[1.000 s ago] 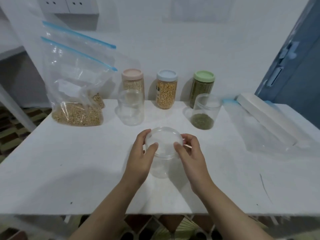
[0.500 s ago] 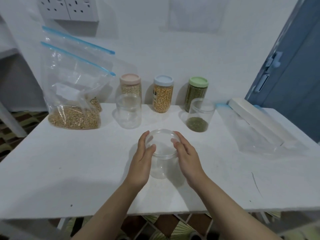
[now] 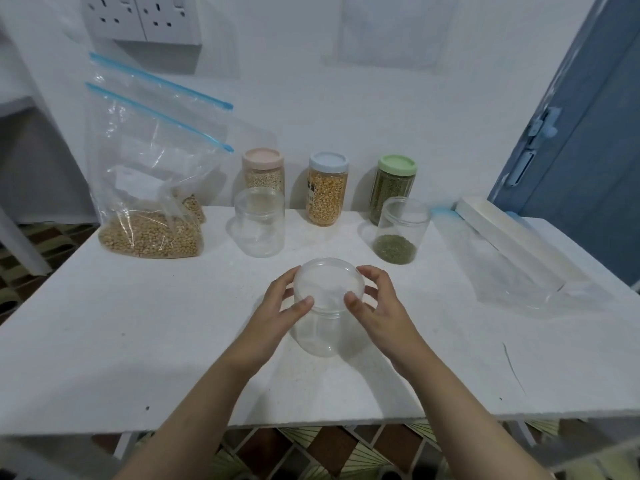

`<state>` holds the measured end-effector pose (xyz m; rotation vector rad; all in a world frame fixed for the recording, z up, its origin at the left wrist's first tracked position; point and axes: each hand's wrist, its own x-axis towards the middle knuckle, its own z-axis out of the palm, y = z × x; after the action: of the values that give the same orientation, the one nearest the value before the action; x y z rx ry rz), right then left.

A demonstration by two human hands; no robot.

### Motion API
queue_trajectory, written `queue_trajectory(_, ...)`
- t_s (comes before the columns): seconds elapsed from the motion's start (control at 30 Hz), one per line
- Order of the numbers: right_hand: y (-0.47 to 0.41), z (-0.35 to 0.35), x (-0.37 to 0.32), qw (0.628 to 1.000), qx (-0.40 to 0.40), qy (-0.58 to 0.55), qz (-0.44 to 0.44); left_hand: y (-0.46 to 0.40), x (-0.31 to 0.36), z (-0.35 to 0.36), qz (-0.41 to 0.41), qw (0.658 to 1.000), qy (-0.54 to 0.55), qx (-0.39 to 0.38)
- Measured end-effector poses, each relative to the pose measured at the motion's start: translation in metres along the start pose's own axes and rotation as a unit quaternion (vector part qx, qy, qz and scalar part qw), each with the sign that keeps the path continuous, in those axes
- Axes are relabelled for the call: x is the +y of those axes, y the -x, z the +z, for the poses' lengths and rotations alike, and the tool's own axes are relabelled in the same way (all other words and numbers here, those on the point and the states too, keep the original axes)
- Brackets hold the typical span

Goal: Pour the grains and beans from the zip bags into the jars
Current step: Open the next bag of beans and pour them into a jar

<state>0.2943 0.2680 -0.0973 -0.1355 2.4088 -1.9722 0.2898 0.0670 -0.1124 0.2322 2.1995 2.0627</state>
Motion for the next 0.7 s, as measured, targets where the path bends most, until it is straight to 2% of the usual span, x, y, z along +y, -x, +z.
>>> queue_trajectory(0.07,0.003,0.001,0.001,1.000,-0.017,-0.021,-0.006,0.004,-0.001,0.002,0.012,1.000,0.000,-0.004)
queue_trajectory(0.37,0.002,-0.002,0.011,0.999,0.014,-0.037,-0.015,0.005,-0.011,0.001,0.046,0.999,-0.009,0.001)
queue_trajectory(0.53,0.005,0.000,0.008,0.999,-0.025,0.009,-0.036,0.007,-0.009,0.000,0.058,0.998,0.002,0.008)
queue_trajectory(0.7,0.003,-0.001,0.015,0.998,0.019,-0.011,-0.058,0.003,-0.009,-0.006,0.058,0.997,-0.040,0.003)
